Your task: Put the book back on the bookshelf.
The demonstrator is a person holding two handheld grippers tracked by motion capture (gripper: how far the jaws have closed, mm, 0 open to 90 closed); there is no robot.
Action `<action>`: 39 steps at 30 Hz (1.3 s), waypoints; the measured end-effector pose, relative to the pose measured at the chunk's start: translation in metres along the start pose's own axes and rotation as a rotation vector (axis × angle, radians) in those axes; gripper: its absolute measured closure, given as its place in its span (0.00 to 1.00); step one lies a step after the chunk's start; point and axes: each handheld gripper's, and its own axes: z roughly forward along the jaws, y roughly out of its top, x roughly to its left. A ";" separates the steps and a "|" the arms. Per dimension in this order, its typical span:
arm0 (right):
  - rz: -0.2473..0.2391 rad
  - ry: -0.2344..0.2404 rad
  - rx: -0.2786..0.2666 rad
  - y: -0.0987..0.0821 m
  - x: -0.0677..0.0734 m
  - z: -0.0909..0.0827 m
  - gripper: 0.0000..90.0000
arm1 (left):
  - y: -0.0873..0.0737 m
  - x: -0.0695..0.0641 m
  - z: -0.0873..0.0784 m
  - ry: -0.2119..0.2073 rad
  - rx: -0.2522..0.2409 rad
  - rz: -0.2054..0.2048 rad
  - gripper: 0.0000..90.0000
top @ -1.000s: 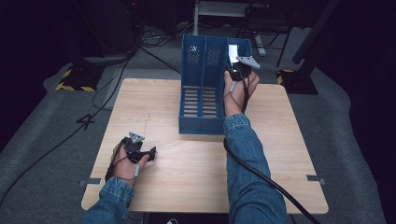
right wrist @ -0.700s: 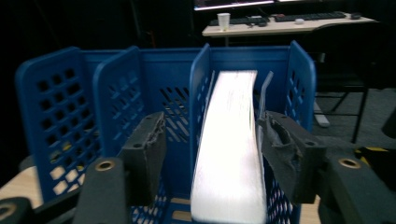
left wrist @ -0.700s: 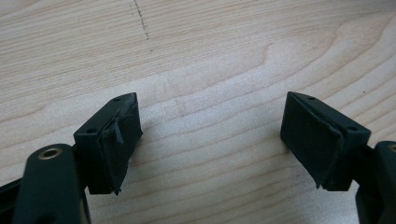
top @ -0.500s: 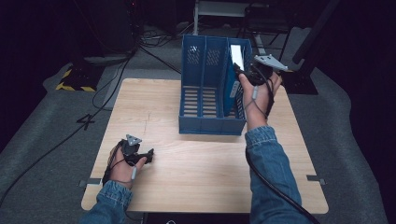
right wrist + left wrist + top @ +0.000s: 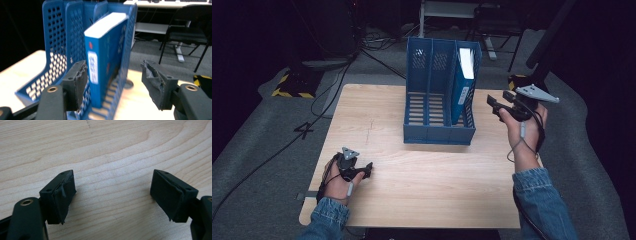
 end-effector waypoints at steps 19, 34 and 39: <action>-0.035 0.073 0.280 -0.104 -0.048 -0.048 0.40 | 0.000 0.002 0.000 -0.012 0.000 0.014 0.23; -0.061 0.126 0.494 -0.196 -0.049 -0.035 0.32 | -0.001 0.001 0.000 -0.009 -0.002 0.013 0.23; -0.100 0.088 0.468 -0.209 -0.048 -0.029 0.14 | -0.001 0.001 -0.001 -0.011 0.001 0.014 0.23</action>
